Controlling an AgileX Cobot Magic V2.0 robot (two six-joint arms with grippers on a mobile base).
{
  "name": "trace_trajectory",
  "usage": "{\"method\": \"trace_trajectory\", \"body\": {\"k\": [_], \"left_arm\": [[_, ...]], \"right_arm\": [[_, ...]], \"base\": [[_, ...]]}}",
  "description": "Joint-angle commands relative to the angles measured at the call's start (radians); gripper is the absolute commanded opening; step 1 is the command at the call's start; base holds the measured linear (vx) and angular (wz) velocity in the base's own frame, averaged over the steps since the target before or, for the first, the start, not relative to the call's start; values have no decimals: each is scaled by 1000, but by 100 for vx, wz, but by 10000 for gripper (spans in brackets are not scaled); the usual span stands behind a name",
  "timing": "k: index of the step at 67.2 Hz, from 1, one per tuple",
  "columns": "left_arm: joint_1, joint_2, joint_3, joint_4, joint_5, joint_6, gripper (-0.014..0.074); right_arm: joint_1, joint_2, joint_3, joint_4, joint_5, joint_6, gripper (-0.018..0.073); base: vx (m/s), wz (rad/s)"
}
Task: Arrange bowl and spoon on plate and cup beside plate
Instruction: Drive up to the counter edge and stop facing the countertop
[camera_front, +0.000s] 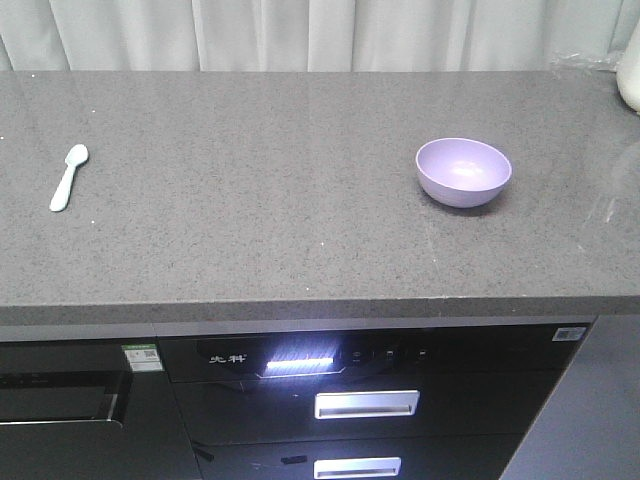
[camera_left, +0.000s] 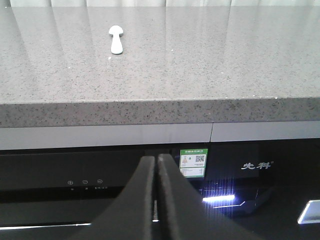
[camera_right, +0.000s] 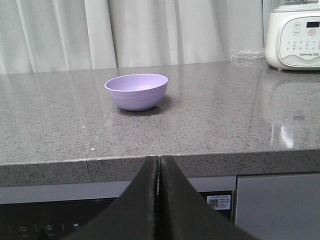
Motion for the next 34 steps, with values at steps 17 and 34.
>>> {"method": "trace_trajectory", "body": {"k": [17,34], "left_arm": [[-5,-14,-9,2,-69,-10,-6],[-5,-14,-9,2,-69,-10,-6]], "right_arm": [[-1,-11,4,-6,-74,-10,-3],[-1,-11,4,-6,-74,-10,-3]], "base": [[7,0],[6,0]]}}
